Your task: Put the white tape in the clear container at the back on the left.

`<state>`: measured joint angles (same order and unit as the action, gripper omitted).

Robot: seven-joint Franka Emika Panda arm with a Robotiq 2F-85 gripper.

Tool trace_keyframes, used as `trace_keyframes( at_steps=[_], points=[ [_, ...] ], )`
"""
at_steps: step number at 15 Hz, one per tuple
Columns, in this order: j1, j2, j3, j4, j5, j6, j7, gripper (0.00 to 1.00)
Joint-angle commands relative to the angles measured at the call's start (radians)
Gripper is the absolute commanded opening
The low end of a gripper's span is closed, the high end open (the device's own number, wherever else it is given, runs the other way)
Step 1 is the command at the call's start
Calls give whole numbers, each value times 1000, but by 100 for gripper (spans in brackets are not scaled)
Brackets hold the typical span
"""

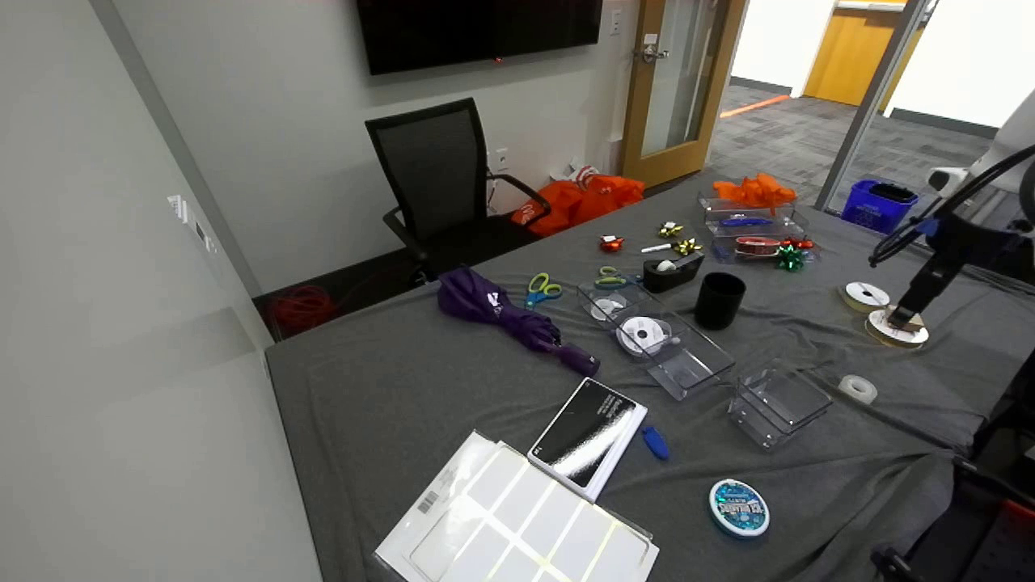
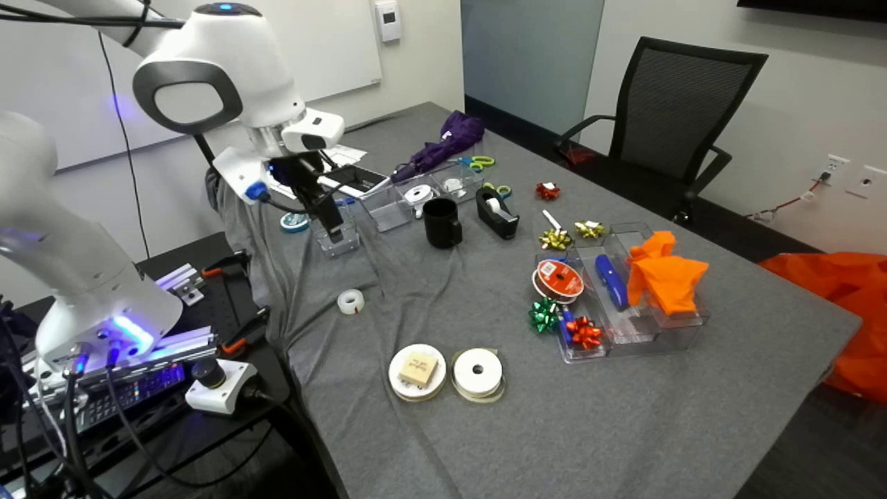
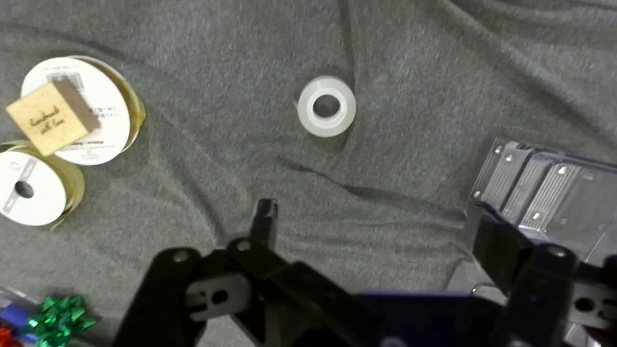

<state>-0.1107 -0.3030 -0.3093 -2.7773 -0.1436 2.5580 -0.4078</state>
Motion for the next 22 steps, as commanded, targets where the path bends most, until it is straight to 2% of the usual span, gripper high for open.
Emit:
trace_keyframes(
  at_steps=[1,4,7,13,18,22],
  points=[
    [29,111,-28,9,118,-13,-134,100],
    [16,201,-14,25,173,26,-180,100],
    [-8,311,16,57,153,72,-131,100],
    [-50,467,65,113,149,196,-112,100],
    [-93,559,96,152,104,270,-84,100],
    [-109,616,88,181,34,313,-47,100]
  ],
)
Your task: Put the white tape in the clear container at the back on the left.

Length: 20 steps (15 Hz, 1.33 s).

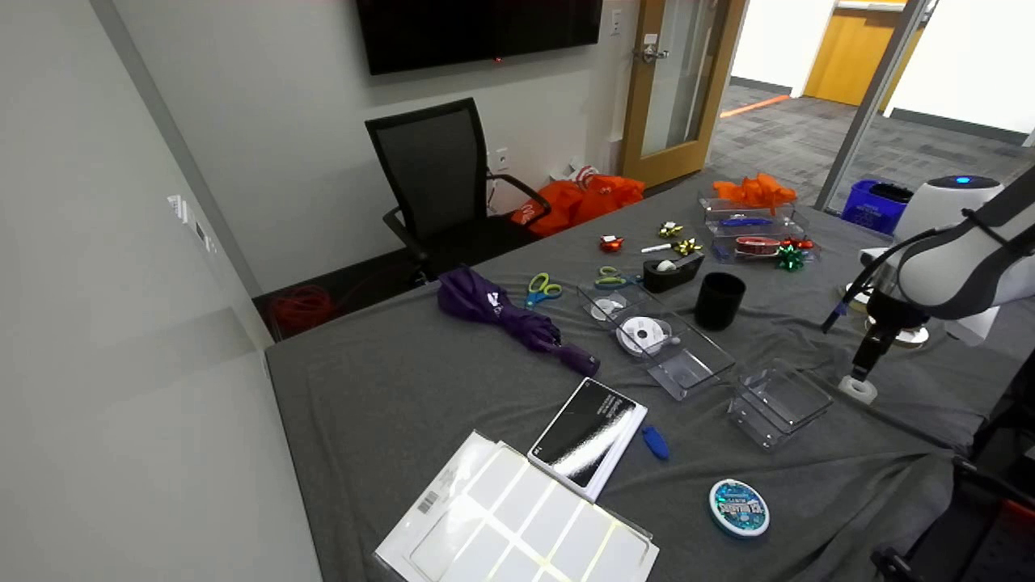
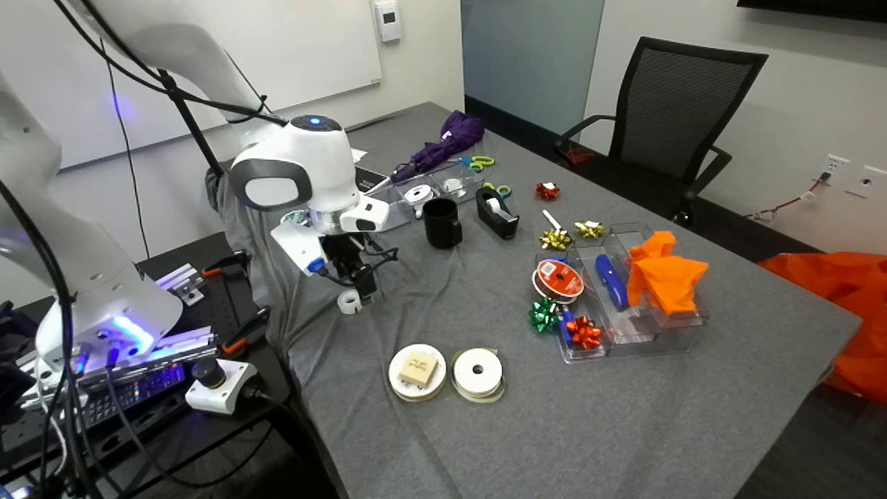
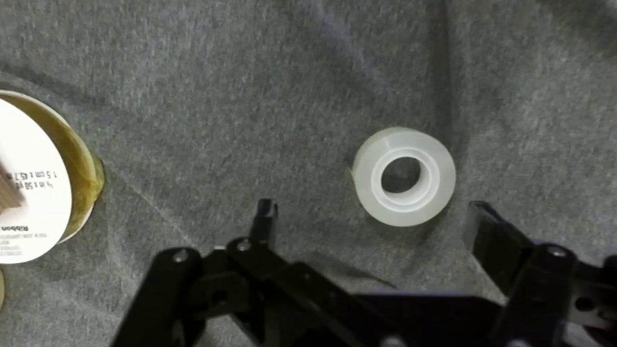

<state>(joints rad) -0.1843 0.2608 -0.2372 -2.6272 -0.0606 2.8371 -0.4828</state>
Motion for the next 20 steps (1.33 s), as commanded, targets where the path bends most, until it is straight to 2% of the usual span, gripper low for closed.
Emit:
trace_keyframes(
  at_steps=[1,9,11,15,20],
  points=[
    [-42,53,19,37,-60,22,34,100],
    [-51,37,38,28,-64,7,53,100],
    [-82,26,77,15,-36,-6,5,100],
    [-100,35,110,9,-34,-14,-1,100],
    [-67,60,67,9,-104,-9,51,100]
  ],
)
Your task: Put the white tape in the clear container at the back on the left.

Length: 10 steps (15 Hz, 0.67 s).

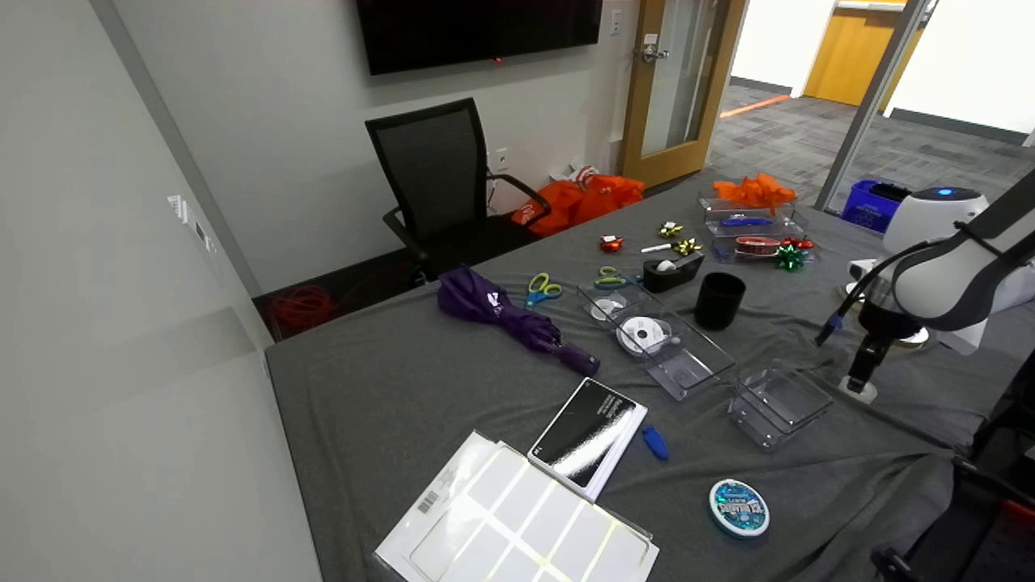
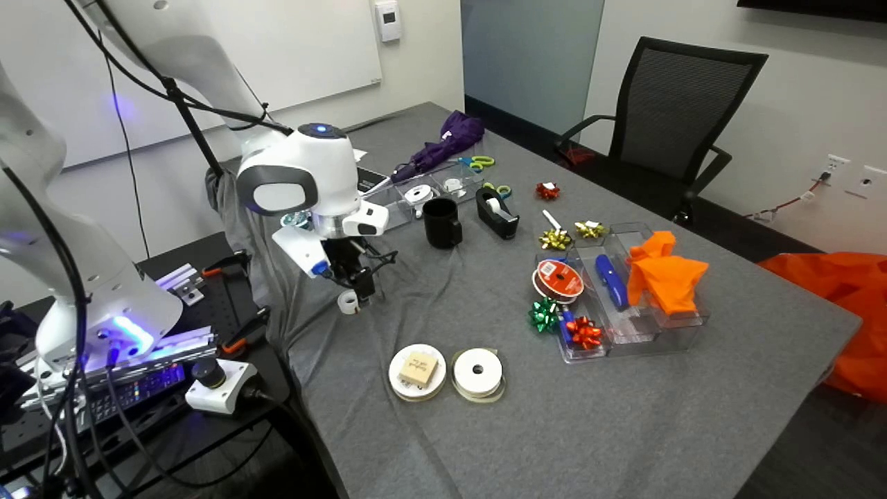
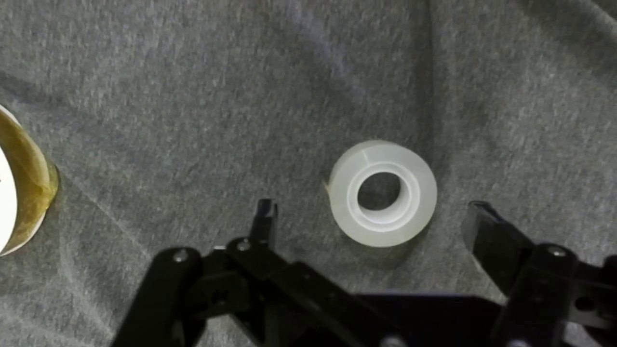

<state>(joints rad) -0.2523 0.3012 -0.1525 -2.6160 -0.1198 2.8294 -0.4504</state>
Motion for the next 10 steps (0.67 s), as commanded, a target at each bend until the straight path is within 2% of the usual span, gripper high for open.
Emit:
trace_keyframes(
  at_steps=[1,4,5,6,10],
  points=[
    [4,28,-22,-2,-60,5,25,100],
    [10,50,-37,0,-95,21,47,100],
    [14,60,-43,3,-109,27,54,84],
    [15,67,-44,6,-115,32,58,72],
    [7,80,-34,12,-111,34,60,43]
  ],
)
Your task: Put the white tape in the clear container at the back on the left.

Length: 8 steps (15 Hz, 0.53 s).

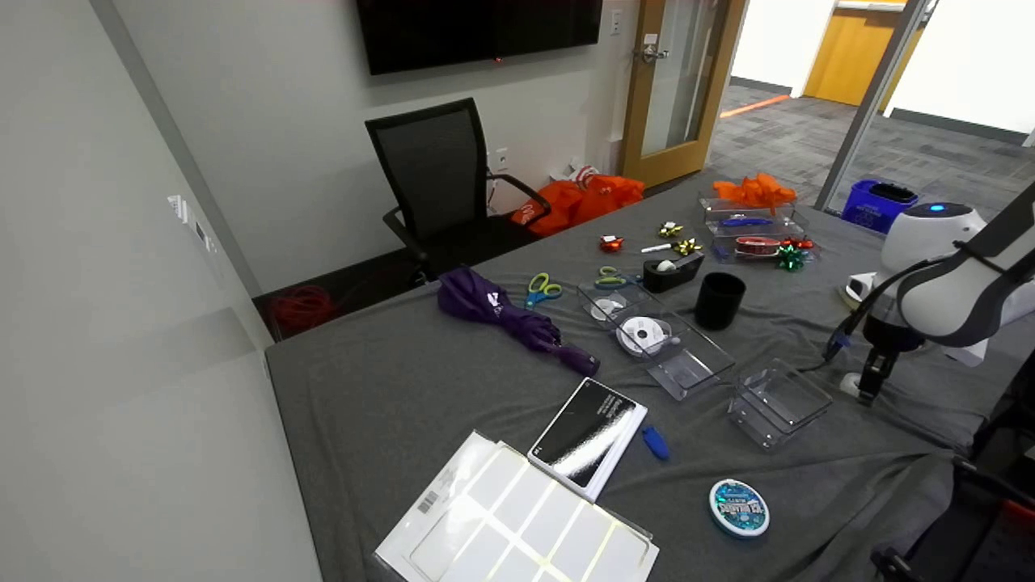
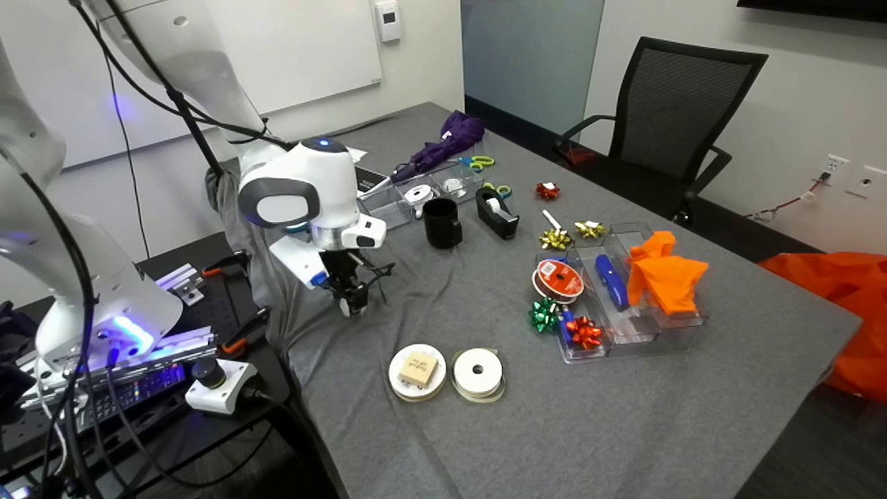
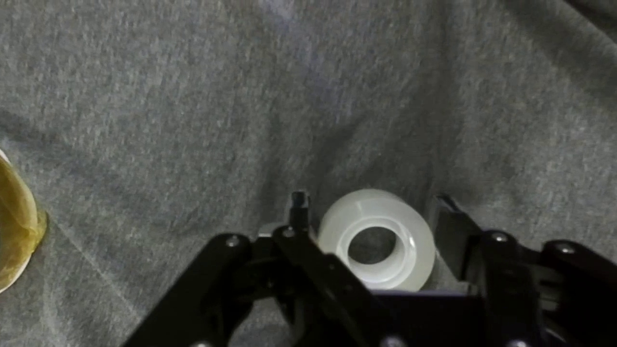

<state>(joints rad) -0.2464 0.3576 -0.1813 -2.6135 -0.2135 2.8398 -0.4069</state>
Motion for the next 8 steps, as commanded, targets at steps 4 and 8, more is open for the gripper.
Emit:
trace_keyframes(
  at_steps=[4,8],
  points=[
    [-3,21,2,14,-7,20,18,16],
    [1,7,-10,6,-23,14,16,0]
  ],
)
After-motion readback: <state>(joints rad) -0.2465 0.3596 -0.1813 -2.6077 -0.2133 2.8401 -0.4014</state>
